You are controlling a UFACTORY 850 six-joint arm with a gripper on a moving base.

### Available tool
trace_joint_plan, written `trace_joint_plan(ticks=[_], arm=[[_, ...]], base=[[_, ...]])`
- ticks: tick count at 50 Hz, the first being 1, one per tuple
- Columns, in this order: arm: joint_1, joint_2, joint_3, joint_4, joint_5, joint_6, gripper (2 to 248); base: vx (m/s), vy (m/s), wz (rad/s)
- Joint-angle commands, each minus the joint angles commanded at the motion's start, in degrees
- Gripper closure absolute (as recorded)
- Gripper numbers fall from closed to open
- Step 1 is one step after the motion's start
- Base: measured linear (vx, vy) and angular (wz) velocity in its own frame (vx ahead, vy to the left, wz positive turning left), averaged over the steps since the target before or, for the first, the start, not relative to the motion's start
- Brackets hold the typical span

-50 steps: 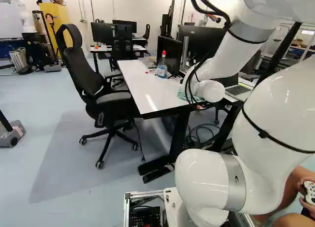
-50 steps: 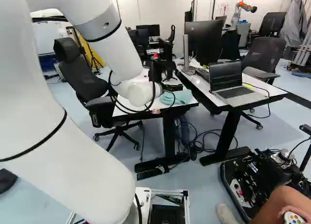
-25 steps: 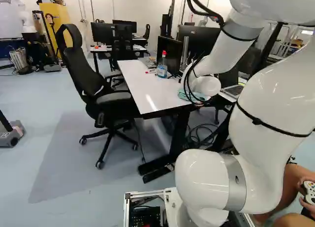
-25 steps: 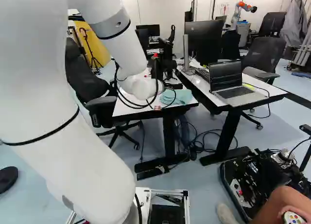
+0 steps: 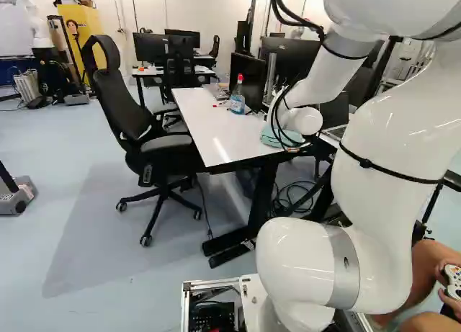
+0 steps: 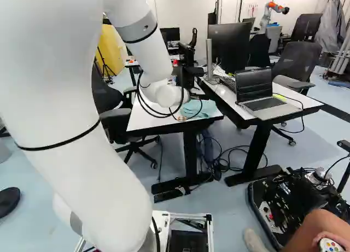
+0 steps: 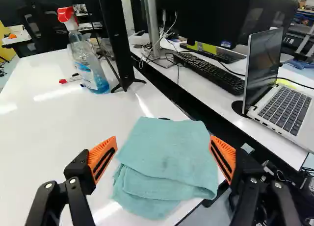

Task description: Clean the table with the green towel

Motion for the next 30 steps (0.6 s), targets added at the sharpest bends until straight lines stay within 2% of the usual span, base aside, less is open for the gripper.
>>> trace_joint_plan(ticks=[30], arm=[[-1.45,-5.33,-5.93,0.00,-4.39,0.00,3]], base=[[0.000,0.000,0.000]])
